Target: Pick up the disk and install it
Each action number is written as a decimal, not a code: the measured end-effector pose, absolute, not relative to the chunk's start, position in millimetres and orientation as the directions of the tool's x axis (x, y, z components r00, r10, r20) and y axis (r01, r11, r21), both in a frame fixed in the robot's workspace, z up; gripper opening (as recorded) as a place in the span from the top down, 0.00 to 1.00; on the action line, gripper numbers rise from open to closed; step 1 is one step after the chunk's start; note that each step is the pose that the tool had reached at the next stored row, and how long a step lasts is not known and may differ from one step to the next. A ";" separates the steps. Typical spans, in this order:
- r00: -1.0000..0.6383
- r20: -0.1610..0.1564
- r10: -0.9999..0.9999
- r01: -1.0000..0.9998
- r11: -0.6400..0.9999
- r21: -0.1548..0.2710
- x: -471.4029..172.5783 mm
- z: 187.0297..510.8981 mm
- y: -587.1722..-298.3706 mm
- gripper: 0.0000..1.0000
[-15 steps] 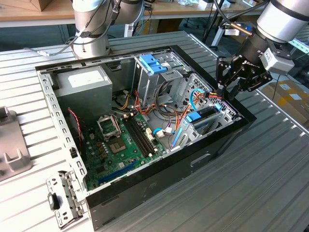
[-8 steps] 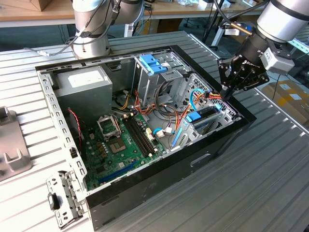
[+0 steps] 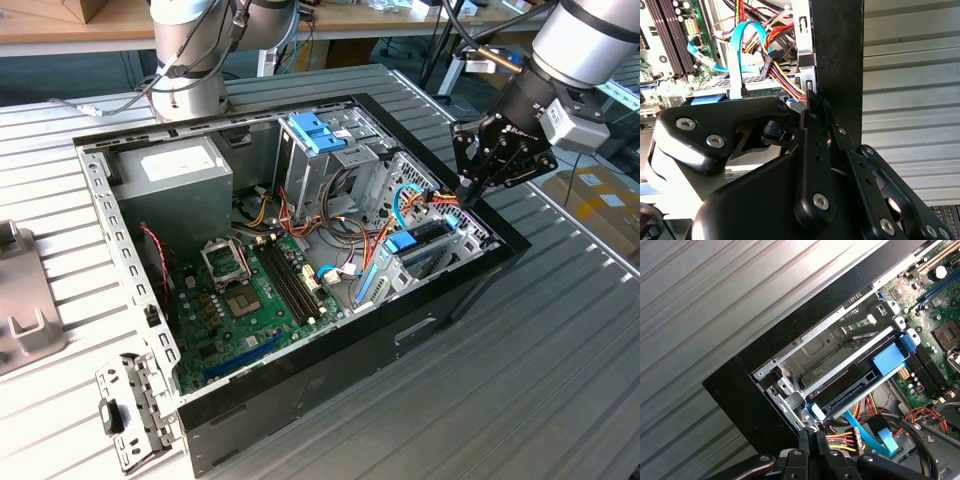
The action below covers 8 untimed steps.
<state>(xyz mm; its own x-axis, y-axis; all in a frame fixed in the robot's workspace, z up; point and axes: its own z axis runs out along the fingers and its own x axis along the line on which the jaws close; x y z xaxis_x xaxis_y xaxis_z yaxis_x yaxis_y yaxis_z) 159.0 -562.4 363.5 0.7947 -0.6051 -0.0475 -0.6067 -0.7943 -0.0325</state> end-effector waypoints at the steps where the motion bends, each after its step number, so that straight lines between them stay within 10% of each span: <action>1: 0.795 -0.047 -0.605 -0.607 -0.794 -0.032 159.1 363.5 -562.4 0.82; 8: 0.795 -0.050 -0.605 -0.607 -0.794 -0.039 154.3 370.8 -562.4 0.82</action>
